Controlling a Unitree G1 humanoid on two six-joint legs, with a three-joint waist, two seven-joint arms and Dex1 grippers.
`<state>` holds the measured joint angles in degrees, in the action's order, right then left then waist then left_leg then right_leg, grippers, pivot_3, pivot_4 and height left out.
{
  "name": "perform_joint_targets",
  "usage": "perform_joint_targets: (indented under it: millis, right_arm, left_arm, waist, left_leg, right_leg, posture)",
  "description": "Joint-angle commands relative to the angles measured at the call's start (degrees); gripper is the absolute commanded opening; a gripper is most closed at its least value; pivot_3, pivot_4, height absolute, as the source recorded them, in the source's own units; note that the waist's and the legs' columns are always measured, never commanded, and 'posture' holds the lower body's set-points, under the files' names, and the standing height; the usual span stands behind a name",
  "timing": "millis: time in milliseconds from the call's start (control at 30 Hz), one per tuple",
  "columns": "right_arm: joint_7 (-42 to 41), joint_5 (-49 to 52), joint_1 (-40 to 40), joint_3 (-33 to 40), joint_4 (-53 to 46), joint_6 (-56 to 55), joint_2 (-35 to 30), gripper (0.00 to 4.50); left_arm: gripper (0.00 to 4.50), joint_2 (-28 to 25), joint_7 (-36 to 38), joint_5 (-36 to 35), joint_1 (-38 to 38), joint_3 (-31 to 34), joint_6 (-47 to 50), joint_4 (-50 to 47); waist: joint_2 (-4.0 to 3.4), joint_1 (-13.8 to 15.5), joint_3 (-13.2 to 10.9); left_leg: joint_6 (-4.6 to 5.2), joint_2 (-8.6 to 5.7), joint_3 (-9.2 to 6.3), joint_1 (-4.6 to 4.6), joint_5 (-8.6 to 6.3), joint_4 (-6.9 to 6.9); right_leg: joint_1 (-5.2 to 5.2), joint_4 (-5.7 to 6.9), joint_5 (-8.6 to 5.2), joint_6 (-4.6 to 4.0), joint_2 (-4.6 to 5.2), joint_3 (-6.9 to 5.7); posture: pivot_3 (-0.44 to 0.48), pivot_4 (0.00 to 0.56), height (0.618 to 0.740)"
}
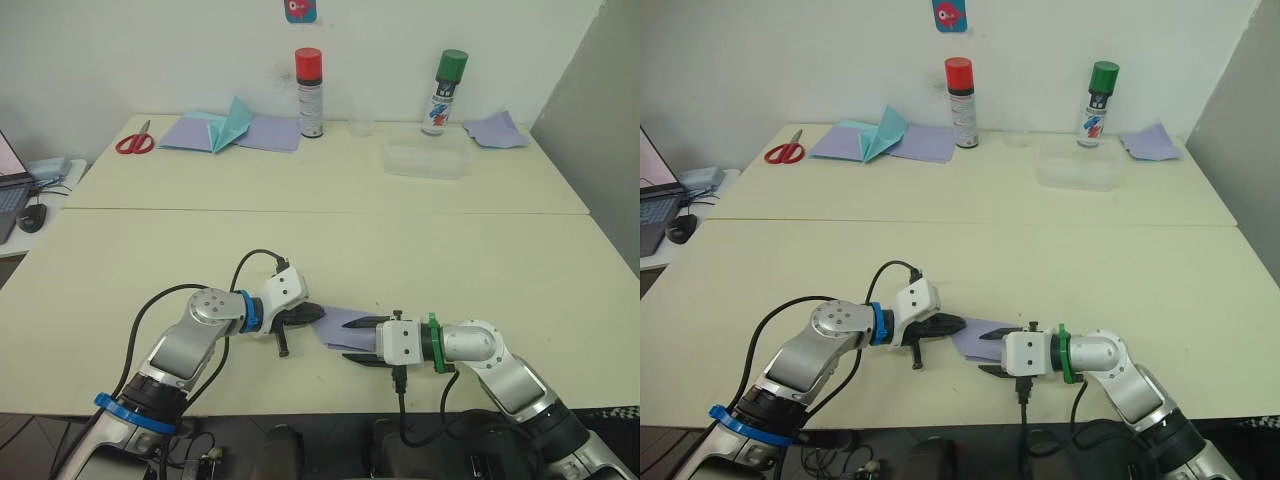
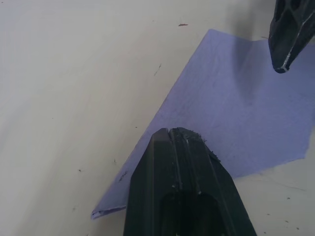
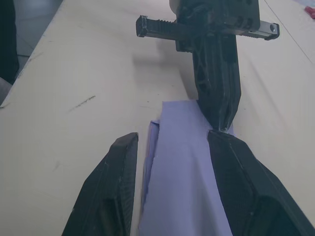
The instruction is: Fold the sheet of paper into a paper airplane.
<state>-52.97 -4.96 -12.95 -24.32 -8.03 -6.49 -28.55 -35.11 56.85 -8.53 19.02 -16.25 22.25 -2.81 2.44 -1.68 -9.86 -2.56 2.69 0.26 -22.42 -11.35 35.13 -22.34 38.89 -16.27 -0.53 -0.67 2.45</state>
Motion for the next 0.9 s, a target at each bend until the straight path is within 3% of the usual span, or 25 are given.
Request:
perform_joint_targets:
  millis: [33, 367, 467, 600, 633, 900]
  right_arm:
    - [2.2, -0.3, -2.0, 1.2, 0.9, -0.4, 1.3, 2.3]
    - [2.1, 0.7, -2.9, 1.0, 2.3, -0.3, 2.5, 2.3]
    - [1.3, 1.5, -2.9, 1.1, 2.2, 0.6, 2.5, 1.69]
    - [1.2, 1.9, -3.3, 1.2, 2.2, 1.2, 2.5, 0.23]
    - [1.1, 2.1, -3.5, 1.2, 2.2, 1.5, 2.5, 0.04]
    - [1.0, 7.3, -4.4, 3.0, -0.3, 14.0, 5.0, 0.04]
  left_arm:
    - [0.0, -0.7, 0.0, 2.4, -1.3, -2.2, 1.6, 1.7]
    - [0.0, -0.6, -0.2, 2.4, -1.1, -2.2, 1.7, 1.9]
    - [0.0, -0.5, -0.2, 2.4, -1.0, -2.2, 1.8, 2.1]
    - [0.0, -0.6, -0.2, 2.4, -1.1, -2.3, 1.9, 2.0]
    - [0.0, -0.6, -0.1, 2.4, -1.1, -2.3, 2.0, 2.0]
    - [0.0, -0.5, -0.5, 2.3, -1.0, -1.7, 1.9, 3.7]
  waist:
    - [0.0, 0.0, 0.0]
    - [0.0, 0.0, 0.0]
    - [0.0, 0.0, 0.0]
    - [0.0, 0.0, 0.0]
    - [0.0, 0.0, 0.0]
    - [0.0, 0.0, 0.0]
  left_leg:
    - [0.0, 0.0, 0.0, 0.01, 0.0, 0.0]
    - [0.0, 0.0, 0.01, -0.02, 0.0, -0.02]
    - [0.0, 0.0, 0.01, -0.02, 0.0, -0.02]
    - [0.0, 0.01, -0.01, -0.02, 0.0, -0.02]
    - [0.0, 0.0, -0.01, -0.02, 0.0, -0.02]
    - [0.0, 0.02, -0.02, -0.01, 0.0, -0.02]
  right_leg:
    - [0.0, 0.0, 0.0, -0.01, 0.0, 0.0]
    - [0.0, -0.01, 0.03, 0.06, 0.0, 0.0]
    - [0.0, 0.0, 0.02, 0.04, 0.01, 0.0]
    - [0.0, 0.0, 0.0, 0.01, 0.01, -0.01]
    - [0.0, 0.0, 0.0, 0.01, 0.01, 0.0]
    - [0.0, 0.0, 0.01, 0.02, 0.01, -0.01]
  posture:
    - [0.0, 0.15, 0.74]
    - [0.0, 0.15, 0.74]
    - [0.0, 0.15, 0.74]
    - [0.0, 0.15, 0.74]
    - [0.0, 0.15, 0.74]
    - [0.0, 0.15, 0.74]
